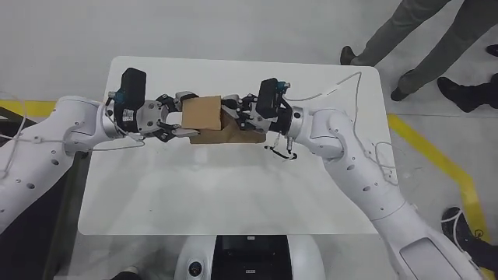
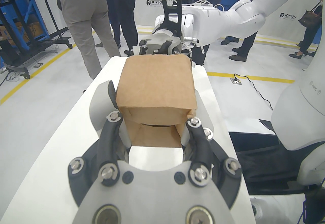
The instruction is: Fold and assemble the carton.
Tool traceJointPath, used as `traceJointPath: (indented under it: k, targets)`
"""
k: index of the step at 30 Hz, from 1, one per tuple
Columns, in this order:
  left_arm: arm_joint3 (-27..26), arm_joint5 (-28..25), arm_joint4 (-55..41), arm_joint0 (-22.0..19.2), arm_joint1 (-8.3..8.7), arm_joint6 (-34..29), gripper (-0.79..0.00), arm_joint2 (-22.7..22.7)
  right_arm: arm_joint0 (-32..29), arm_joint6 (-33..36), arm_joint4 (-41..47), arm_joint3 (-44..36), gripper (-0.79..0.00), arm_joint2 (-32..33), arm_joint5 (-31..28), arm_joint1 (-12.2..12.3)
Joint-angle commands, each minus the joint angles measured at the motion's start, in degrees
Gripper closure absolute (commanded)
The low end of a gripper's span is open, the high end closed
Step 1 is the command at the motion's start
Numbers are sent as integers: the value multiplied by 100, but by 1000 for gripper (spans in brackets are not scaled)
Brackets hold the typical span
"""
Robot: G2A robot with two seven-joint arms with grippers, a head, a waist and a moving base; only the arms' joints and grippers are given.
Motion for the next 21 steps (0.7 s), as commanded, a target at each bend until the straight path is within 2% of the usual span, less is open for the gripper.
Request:
traceJointPath:
  k: [1,7,12,15,21]
  targets:
    - [55,0,10,4,-4,24,-274,-3,-100,80,44,-51,0,169,53,43]
    - [120,0,79,30,3,101,-271,-34,-514,741,604,-310,0,613,485,160]
    - [99,0,274,54,17,173,-268,-82,-833,1465,2584,-343,0,844,765,199]
    - [88,0,366,103,23,266,-271,-99,-943,2152,3239,-405,0,1071,1204,266]
    - [124,0,528,195,32,525,-271,-156,-1301,2899,4286,-660,0,1477,2011,365]
